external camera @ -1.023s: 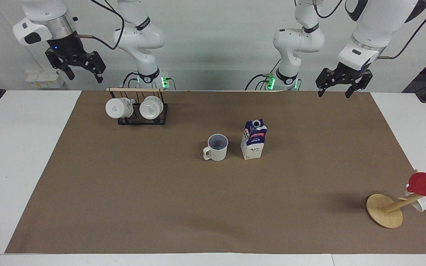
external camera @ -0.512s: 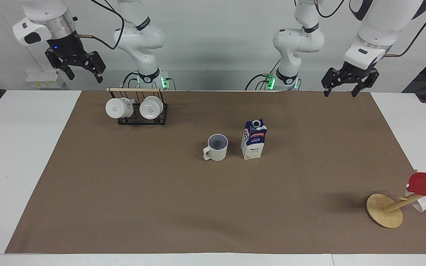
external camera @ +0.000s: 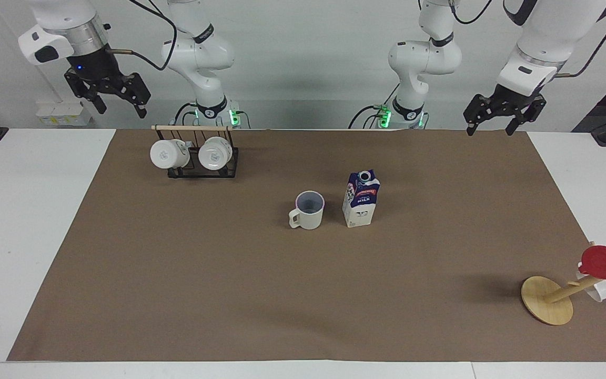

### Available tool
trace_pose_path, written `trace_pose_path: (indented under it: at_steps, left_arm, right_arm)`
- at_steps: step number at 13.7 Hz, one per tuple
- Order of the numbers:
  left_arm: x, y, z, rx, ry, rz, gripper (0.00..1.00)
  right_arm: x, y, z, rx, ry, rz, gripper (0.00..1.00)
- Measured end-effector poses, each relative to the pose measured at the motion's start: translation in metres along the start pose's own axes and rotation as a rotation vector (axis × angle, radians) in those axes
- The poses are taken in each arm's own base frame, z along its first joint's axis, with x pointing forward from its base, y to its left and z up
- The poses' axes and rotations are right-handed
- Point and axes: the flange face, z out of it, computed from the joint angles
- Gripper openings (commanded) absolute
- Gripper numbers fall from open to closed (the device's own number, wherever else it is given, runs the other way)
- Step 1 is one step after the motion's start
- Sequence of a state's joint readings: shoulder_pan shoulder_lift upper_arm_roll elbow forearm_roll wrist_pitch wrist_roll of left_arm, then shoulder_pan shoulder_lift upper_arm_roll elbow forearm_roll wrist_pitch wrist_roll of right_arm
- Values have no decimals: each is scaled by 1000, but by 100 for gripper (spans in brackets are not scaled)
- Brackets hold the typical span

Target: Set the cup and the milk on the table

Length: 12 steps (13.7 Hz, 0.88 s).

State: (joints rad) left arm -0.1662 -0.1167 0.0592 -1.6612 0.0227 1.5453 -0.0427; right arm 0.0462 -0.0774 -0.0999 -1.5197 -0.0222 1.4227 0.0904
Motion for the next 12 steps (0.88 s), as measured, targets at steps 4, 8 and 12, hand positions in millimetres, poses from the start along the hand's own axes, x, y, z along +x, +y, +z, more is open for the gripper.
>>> trace_pose_path:
  at_steps: [4,8,12]
  left_arm:
    - [0,0,0,0,-4,0,100]
    - [-1,0,0,0,-5,-1,100]
    - [0,-15,0,0,-5,-29,100]
  right_arm:
    - [0,0,0,0,0,0,100]
    - [0,0,0,0,0,0,100]
    - [0,0,0,0,0,0,100]
